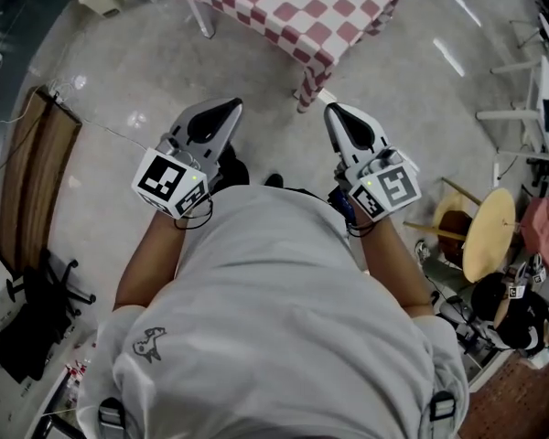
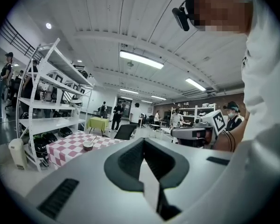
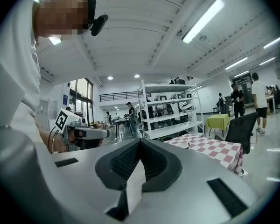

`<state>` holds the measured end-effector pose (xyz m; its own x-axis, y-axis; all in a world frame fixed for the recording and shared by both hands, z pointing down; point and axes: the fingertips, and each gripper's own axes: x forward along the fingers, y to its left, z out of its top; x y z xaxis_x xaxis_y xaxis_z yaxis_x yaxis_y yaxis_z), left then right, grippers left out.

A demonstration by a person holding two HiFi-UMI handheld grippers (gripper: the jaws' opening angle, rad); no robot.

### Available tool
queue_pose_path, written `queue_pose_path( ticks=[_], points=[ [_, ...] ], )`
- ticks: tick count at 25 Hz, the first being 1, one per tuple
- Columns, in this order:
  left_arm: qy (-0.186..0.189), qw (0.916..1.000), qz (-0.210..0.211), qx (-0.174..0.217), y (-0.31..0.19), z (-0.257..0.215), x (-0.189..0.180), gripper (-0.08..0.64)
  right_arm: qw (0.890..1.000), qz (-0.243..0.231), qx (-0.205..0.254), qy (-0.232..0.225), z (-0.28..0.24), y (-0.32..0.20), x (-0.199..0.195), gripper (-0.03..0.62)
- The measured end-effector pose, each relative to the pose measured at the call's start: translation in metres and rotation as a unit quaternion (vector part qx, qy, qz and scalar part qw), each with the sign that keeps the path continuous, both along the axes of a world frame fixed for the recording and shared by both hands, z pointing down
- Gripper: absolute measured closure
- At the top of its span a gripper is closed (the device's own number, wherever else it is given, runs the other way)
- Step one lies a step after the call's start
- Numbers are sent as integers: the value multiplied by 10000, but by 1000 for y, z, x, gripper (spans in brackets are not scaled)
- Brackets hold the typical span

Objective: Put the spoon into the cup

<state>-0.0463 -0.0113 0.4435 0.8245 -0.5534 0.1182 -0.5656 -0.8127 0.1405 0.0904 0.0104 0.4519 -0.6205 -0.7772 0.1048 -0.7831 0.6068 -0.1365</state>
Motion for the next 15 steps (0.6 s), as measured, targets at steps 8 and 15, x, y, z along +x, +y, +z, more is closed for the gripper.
queue_pose_path(
  ticks=[8,15],
  points=[
    [24,9999,-109,12,50,-2,14,548,9999,-108,27,-40,1,54,14,561],
    [52,10000,-56,37,70,-4,26,548,9998,-159,58,-51,-2,76,17,561]
  ],
)
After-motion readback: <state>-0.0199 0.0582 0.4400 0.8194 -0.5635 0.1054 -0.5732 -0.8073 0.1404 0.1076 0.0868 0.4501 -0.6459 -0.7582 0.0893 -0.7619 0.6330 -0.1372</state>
